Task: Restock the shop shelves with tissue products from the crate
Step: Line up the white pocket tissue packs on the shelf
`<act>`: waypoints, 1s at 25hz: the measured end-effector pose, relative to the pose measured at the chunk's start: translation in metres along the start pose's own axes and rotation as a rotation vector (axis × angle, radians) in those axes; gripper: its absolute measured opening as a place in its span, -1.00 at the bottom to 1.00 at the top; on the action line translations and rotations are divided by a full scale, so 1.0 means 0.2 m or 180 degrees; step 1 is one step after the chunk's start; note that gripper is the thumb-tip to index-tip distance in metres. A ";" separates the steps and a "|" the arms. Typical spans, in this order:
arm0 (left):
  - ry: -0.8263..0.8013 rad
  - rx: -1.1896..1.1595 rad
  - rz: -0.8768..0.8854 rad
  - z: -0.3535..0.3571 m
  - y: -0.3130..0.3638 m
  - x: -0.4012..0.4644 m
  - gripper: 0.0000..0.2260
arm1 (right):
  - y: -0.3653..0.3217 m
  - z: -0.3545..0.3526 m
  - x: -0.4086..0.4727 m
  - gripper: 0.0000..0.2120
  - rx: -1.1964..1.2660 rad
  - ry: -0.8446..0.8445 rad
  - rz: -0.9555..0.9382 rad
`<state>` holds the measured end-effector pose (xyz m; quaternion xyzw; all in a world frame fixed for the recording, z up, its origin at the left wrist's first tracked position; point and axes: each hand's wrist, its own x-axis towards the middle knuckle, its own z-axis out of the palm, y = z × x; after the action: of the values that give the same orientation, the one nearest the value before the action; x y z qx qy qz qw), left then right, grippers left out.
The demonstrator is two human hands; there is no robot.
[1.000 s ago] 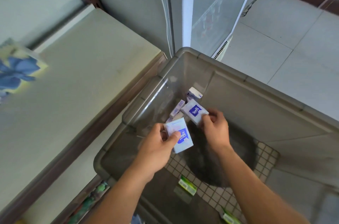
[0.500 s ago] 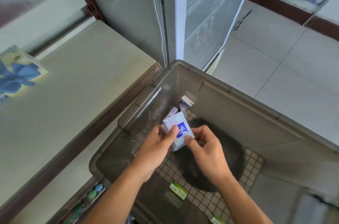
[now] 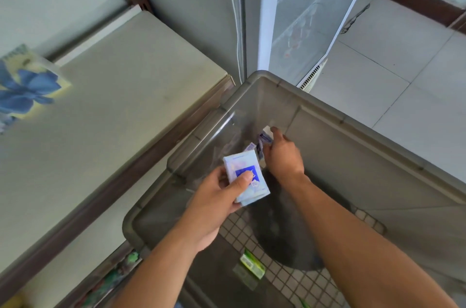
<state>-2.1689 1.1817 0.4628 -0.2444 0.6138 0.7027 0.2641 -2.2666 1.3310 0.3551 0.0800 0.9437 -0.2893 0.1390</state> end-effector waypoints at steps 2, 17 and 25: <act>0.0006 -0.0083 0.0001 -0.02 0.00 0.01 -0.60 | 0.00 0.05 0.04 -0.58 -0.0399 -0.0015 -0.0011; 0.0294 0.0260 0.0060 -0.03 0.07 -0.10 -0.73 | -0.10 -0.31 -0.47 -0.79 0.2778 0.0886 0.0830; -0.0200 0.0181 0.0566 0.08 0.24 -0.36 -0.67 | -0.44 -0.65 -0.98 -0.94 0.2964 0.0706 0.0292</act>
<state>-2.1481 1.1869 0.5480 -0.1592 0.6442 0.7130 0.2266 -2.1293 1.3200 0.5653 0.2056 0.7184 -0.6645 -0.0005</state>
